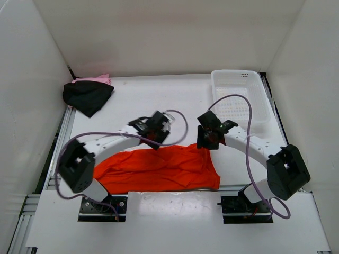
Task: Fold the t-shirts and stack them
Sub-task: Rotate the tshirt 90 degrees
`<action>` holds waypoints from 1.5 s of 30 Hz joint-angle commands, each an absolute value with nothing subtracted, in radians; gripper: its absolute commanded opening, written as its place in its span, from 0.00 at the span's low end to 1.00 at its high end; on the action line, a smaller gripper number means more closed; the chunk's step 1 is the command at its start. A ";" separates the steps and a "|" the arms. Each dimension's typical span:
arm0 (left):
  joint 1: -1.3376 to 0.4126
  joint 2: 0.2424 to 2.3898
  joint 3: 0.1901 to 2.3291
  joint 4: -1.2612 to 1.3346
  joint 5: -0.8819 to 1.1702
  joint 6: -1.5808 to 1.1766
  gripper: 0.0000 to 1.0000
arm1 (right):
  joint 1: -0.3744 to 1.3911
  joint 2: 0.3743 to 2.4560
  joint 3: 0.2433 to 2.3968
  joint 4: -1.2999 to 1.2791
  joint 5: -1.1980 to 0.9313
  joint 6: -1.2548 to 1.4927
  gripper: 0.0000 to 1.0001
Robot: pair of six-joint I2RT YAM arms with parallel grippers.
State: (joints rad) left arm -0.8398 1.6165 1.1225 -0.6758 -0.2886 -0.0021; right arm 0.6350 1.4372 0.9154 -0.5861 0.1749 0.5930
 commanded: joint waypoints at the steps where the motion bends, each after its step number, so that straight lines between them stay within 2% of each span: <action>1: -0.645 1.412 1.063 -0.722 -0.425 0.000 0.75 | 0.637 1.423 0.973 -0.664 0.242 0.652 0.55; 4: -0.479 1.333 0.919 -0.735 -0.478 0.000 0.75 | 0.627 1.480 1.005 -0.684 0.252 0.675 0.55; 5: -0.368 1.291 0.879 -0.735 -0.489 0.000 0.75 | 0.627 1.530 1.029 -0.693 0.264 0.689 0.55; 9: -0.134 1.204 0.659 -0.663 -0.427 0.000 0.78 | 0.618 1.647 1.064 -0.713 0.275 0.707 0.55; 13: -0.029 1.183 0.566 -0.560 -0.397 0.000 0.80 | 0.618 1.764 1.124 -0.713 0.288 0.707 0.56; 16: 0.067 1.256 0.535 -0.487 -0.440 0.000 0.79 | 0.618 1.827 1.170 -0.733 0.288 0.698 0.55; 20: 0.242 1.362 0.551 -0.414 -0.414 0.000 0.73 | 0.618 1.881 1.212 -0.733 0.279 0.669 0.36; 22: 0.311 1.376 0.561 -0.414 -0.382 0.000 0.73 | 0.618 1.928 1.276 -0.742 0.279 0.646 0.28; 23: 0.311 1.376 0.561 -0.414 -0.371 0.000 0.73 | 0.618 1.948 1.310 -0.758 0.279 0.635 0.21; 26: 0.311 1.298 0.537 -0.414 -0.325 0.000 0.77 | 0.618 2.046 1.500 -0.787 0.279 0.609 0.08; 31: 0.311 1.256 0.537 -0.423 -0.363 0.000 0.81 | 0.591 2.278 1.900 -0.865 0.279 0.569 0.08; 32: 0.321 1.256 0.528 -0.432 -0.364 0.000 0.81 | 0.578 2.314 2.048 -0.865 0.261 0.569 0.08; 34: 0.321 1.256 0.528 -0.433 -0.373 0.000 0.81 | 0.565 2.413 2.176 -0.862 0.226 0.560 0.13; 35: 0.321 1.256 0.537 -0.433 -0.364 0.000 0.84 | 0.549 2.439 2.257 -0.842 0.165 0.560 0.17; 36: 0.321 1.265 0.546 -0.445 -0.364 0.000 0.86 | 0.531 2.469 2.279 -0.781 0.123 0.560 0.31; 37: 0.321 1.266 0.558 -0.462 -0.364 0.000 0.86 | 0.520 2.470 2.289 -0.744 0.074 0.569 0.40; 39: 0.321 1.275 0.603 -0.489 -0.353 0.000 0.92 | 0.488 2.453 2.289 -0.678 -0.013 0.595 0.52; 40: 0.321 1.275 0.617 -0.517 -0.344 0.000 0.92 | 0.488 2.435 2.289 -0.632 -0.065 0.595 0.57; 42: 0.321 1.275 0.655 -0.541 -0.330 0.000 0.93 | 0.479 2.355 2.260 -0.620 -0.057 0.575 0.61; 43: 0.321 1.275 0.666 -0.552 -0.318 0.000 1.00 | 0.479 2.321 2.243 -0.611 -0.035 0.548 0.62; 45: 0.321 1.264 0.702 -0.580 -0.305 0.000 1.00 | 0.498 2.197 2.136 -0.611 0.063 0.537 0.64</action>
State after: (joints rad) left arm 0.3153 1.2865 0.6327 -0.5220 -0.3443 0.0010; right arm 0.4702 2.4062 2.1941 -0.6586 0.0307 0.5762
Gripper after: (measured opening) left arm 0.997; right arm 0.635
